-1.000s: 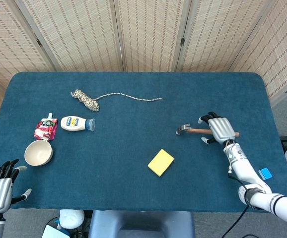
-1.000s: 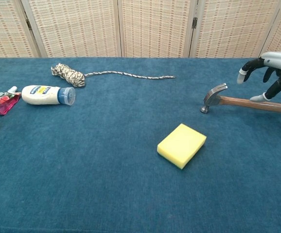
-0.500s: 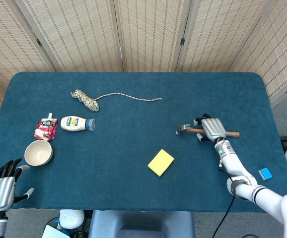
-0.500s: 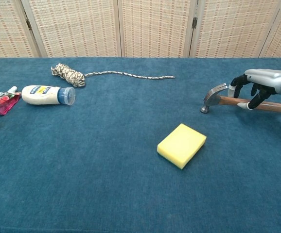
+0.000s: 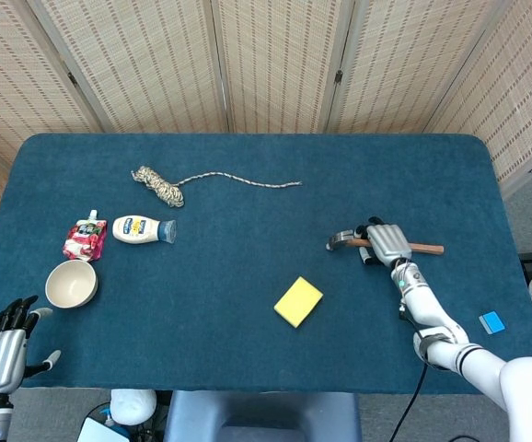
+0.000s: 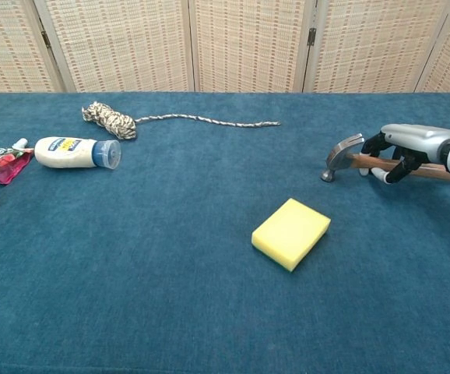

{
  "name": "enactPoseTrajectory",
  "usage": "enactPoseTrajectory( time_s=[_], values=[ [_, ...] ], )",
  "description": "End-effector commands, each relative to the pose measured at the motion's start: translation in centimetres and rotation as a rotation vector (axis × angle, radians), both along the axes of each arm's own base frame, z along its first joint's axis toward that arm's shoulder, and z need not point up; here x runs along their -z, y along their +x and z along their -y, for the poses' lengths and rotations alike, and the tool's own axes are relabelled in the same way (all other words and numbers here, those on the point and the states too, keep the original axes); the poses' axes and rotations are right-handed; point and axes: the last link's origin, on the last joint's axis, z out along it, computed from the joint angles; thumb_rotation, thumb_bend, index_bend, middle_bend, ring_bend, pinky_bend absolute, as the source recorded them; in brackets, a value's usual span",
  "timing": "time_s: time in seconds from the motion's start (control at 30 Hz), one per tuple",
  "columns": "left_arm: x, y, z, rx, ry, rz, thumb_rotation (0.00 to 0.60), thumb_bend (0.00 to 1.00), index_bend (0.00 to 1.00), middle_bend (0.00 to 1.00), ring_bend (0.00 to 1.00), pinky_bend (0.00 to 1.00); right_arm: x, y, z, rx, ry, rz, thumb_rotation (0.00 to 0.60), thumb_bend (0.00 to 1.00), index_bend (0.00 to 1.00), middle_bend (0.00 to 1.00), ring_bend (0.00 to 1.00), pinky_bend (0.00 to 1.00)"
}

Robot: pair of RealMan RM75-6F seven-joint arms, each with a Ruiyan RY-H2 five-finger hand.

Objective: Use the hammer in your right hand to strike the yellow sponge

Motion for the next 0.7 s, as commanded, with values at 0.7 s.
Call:
enactPoseTrajectory(
  time_s=[0.7],
  values=[
    [0.02,-0.32,-0.09,-0.004,0.006,0.003,0.6,0.21,0.29,0.14,0.11,0.17,0.03,0.01,-0.23,-0.013,-0.006,0.003,0.6,0.64,0.49,0.48,0.23,0.29]
  ],
)
